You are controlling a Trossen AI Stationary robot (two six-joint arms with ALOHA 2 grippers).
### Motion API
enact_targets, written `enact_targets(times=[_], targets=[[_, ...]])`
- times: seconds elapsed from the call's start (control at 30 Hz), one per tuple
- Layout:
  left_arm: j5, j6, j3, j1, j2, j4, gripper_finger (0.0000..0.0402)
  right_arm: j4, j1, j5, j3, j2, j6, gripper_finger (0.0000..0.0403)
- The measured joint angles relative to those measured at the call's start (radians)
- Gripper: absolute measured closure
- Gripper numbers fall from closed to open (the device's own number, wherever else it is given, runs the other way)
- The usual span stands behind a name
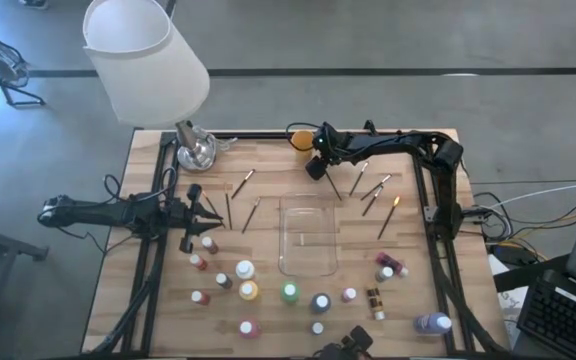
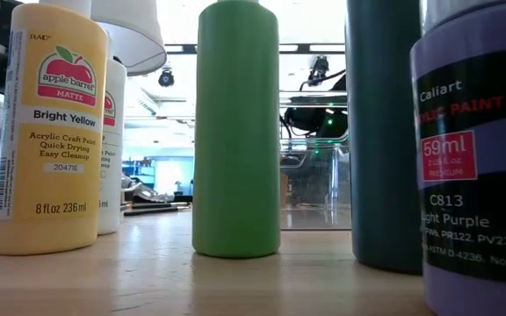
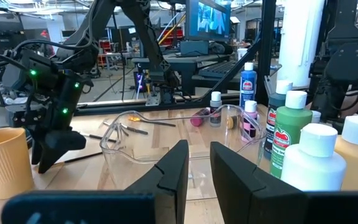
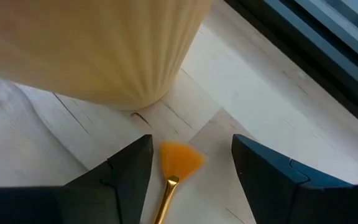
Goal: Pick & Place Paint Supplies
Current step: Put the gold paint brush into the yellow cup
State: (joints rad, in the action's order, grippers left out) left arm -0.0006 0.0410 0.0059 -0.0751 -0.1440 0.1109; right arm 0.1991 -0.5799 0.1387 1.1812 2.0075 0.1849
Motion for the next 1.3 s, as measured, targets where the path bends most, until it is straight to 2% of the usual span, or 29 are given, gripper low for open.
enact_targets(times=[0.7,1.1,1.3], targets=[[0.0,0.0,0.0,0.0,0.0,0.0,0.0328,0.03,0.0,-0.001,-0.005,-0.003,-0.005,0.0281],[0.0,0.0,0.0,0.0,0.0,0.0,0.0328,0.038,0.0,-0.001,-0.006,-0.003,-0.013,0.0388],[0.0,0.0,0.0,0.0,0.0,0.0,0.0328,0.071,-0.001,0.009,-0.007,-0.017,-0.024,0.0394]])
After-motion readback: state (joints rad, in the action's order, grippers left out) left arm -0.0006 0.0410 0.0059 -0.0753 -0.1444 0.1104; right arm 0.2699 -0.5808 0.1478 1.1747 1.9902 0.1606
